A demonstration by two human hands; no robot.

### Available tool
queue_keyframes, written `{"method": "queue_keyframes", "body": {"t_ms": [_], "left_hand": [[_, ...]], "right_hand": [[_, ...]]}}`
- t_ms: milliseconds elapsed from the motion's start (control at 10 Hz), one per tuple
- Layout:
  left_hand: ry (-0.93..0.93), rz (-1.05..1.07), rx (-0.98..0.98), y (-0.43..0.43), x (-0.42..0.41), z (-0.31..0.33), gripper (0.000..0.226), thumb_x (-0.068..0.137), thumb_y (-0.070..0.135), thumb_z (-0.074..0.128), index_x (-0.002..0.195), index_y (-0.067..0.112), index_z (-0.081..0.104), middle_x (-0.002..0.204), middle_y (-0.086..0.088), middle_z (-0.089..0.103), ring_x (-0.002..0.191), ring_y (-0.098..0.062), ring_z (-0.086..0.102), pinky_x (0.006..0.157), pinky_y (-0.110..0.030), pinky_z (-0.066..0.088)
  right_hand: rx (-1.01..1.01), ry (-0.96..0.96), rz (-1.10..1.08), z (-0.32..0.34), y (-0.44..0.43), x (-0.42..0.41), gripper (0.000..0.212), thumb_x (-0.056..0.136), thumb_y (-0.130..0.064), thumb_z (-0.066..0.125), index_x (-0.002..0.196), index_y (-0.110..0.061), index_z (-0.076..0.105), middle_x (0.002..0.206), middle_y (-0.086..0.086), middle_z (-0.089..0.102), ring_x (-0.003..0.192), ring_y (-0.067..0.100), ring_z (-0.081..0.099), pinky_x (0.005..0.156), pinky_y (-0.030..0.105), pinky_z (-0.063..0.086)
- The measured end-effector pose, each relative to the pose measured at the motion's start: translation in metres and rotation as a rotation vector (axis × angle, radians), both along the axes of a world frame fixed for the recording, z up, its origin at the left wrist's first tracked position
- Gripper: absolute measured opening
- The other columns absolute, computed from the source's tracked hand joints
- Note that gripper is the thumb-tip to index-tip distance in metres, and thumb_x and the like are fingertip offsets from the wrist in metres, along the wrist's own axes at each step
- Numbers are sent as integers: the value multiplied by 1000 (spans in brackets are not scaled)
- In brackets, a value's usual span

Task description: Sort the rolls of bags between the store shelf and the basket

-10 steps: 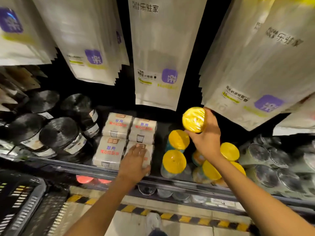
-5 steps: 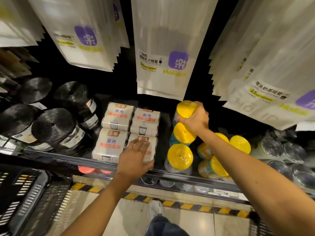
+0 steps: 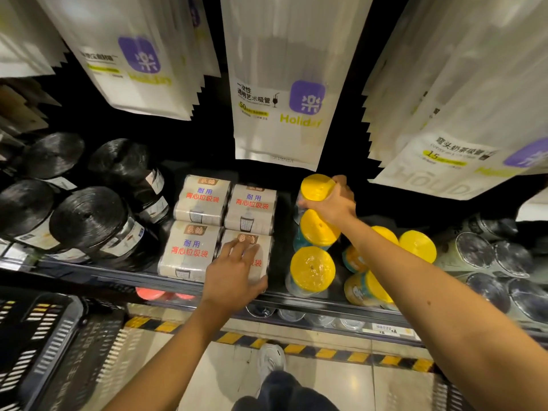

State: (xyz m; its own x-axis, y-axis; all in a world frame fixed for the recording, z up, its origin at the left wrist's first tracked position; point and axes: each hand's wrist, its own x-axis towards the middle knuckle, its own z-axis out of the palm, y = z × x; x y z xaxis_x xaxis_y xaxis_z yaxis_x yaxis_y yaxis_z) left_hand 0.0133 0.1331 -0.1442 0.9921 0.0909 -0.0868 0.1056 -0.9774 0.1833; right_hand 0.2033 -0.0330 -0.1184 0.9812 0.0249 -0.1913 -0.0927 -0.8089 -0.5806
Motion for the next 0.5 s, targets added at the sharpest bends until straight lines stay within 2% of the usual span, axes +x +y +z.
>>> {"method": "queue_keyframes", "body": {"t_ms": [100, 200, 300, 500], "left_hand": [[-1, 12, -36, 0, 0, 2, 66, 71, 54, 70, 125, 18, 59, 132, -4, 56, 122, -27, 51, 78, -41, 55], [29, 25, -83, -1, 1, 5, 67, 82, 55, 58, 139, 23, 44, 147, 1, 39, 135, -22, 32, 96, -39, 46], [66, 27, -93, -1, 3, 13, 67, 85, 56, 54, 142, 25, 36, 151, 5, 31, 137, -18, 25, 101, -37, 43], [101, 42, -108, 4, 16, 43, 69, 86, 53, 55, 144, 25, 30, 149, 4, 34, 135, -18, 31, 105, -36, 36]], "right_hand": [[58, 24, -6, -2, -1, -3, 92, 68, -49, 79, 138, -14, 30, 135, 13, 44, 122, 33, 45, 81, 32, 39], [118, 44, -8, -2, -3, -5, 88, 75, -48, 74, 143, -17, 28, 140, 13, 42, 126, 35, 42, 94, 40, 42], [139, 65, -7, 8, -8, -12, 84, 83, -45, 67, 148, -14, 23, 145, 15, 38, 131, 37, 38, 102, 44, 38], [100, 34, 55, 39, -24, -30, 77, 88, -43, 61, 148, -12, 25, 148, 16, 36, 133, 35, 37, 103, 42, 37]]}}
